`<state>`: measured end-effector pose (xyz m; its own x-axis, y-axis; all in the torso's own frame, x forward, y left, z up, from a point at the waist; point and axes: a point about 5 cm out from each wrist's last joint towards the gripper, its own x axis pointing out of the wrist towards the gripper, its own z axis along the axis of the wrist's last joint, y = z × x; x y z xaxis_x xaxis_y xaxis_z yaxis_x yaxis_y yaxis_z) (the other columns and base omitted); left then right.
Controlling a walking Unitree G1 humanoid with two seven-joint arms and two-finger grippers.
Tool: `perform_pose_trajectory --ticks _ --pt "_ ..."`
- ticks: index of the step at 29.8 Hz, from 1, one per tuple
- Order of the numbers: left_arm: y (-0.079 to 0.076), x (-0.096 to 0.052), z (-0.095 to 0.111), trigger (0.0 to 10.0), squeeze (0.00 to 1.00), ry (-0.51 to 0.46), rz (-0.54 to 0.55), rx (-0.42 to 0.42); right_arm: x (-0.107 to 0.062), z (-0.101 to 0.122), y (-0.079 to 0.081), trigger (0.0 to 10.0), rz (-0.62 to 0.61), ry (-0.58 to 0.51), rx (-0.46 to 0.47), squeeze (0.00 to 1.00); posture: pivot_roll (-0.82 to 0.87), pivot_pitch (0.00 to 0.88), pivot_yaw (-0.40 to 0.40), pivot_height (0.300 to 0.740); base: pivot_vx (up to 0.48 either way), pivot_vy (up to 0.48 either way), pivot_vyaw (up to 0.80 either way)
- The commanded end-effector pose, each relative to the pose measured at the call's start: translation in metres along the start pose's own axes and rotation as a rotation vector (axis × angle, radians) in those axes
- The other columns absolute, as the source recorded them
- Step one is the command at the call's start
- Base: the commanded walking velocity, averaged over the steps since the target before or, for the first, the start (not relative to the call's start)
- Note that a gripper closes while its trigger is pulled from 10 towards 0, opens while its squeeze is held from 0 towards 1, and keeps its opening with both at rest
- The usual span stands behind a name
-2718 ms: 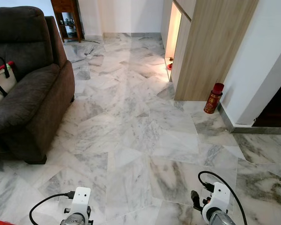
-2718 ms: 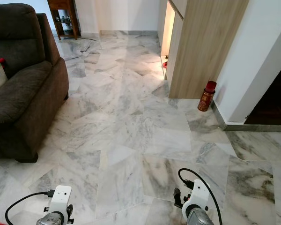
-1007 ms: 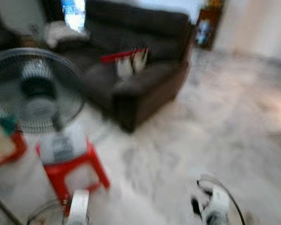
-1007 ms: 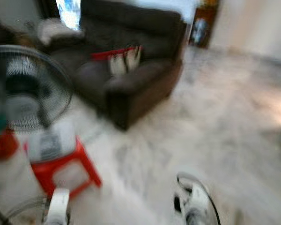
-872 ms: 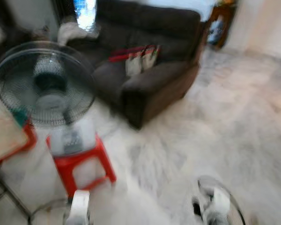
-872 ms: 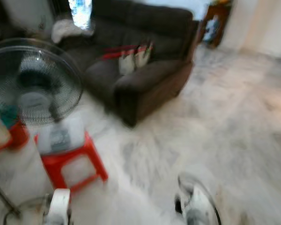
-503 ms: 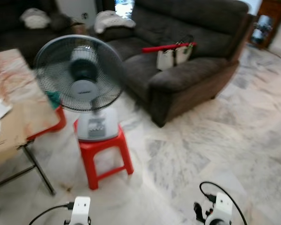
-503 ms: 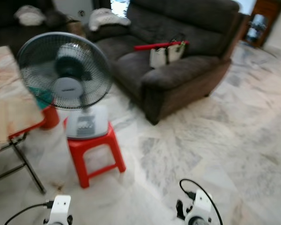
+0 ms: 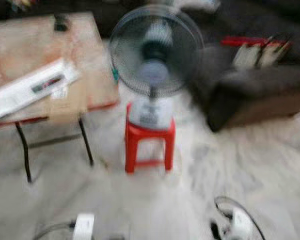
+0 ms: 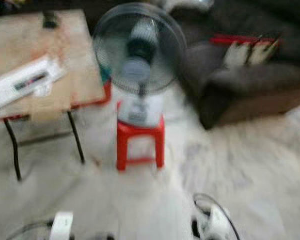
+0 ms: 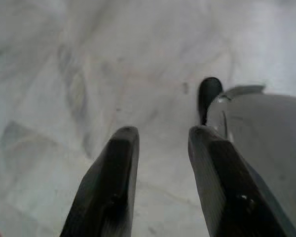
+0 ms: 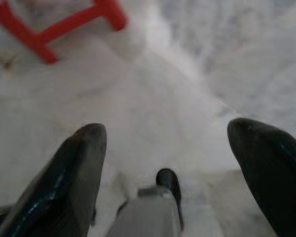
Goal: Picking trash to rubbish bin
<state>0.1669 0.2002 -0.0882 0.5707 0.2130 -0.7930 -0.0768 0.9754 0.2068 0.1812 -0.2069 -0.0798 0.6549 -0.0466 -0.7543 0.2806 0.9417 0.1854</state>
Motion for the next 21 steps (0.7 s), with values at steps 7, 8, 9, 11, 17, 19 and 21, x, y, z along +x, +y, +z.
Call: perform_pose_trajectory --ticks 7,8,9,11,17,19,21 --pt "-0.011 -0.005 -0.019 10.0 0.00 0.044 -0.027 0.005 -0.006 -0.010 -0.017 10.0 -0.041 0.012 0.016 0.00 -0.01 0.170 -0.067 0.740 0.000 0.000 0.61" --pt "-0.011 -0.006 -0.019 10.0 0.00 0.044 -0.027 0.003 -0.007 -0.010 -0.018 10.0 -0.042 0.012 0.019 0.00 -0.01 0.170 -0.067 0.740 0.000 0.000 0.00" --pt "-0.011 -0.006 -0.019 10.0 0.00 0.044 -0.026 0.002 -0.007 -0.010 -0.018 10.0 -0.043 0.012 0.021 0.00 -0.01 0.170 -0.067 0.740 0.000 0.000 0.00" --pt "-0.014 -0.005 -0.014 10.0 0.00 0.034 -0.032 -0.004 -0.005 0.000 -0.019 10.0 -0.040 -0.015 0.005 0.00 -0.03 0.172 -0.080 0.740 0.000 0.000 0.00" --pt "-0.018 -0.004 -0.009 10.0 0.00 0.024 -0.042 -0.001 -0.004 0.009 -0.023 10.0 -0.045 -0.038 0.003 0.00 -0.03 0.167 -0.085 0.740 0.000 0.000 0.00" --pt "-0.018 -0.003 -0.007 10.0 0.00 0.019 -0.042 -0.005 -0.004 0.009 -0.023 10.0 -0.046 -0.038 0.003 0.00 -0.03 0.165 -0.085 0.740 0.000 0.000 0.00" --pt "-0.019 -0.003 -0.006 10.0 0.00 0.017 -0.041 -0.009 -0.005 0.008 -0.024 10.0 -0.046 -0.032 -0.001 0.00 -0.02 0.162 -0.085 0.740 0.000 0.000 0.00"
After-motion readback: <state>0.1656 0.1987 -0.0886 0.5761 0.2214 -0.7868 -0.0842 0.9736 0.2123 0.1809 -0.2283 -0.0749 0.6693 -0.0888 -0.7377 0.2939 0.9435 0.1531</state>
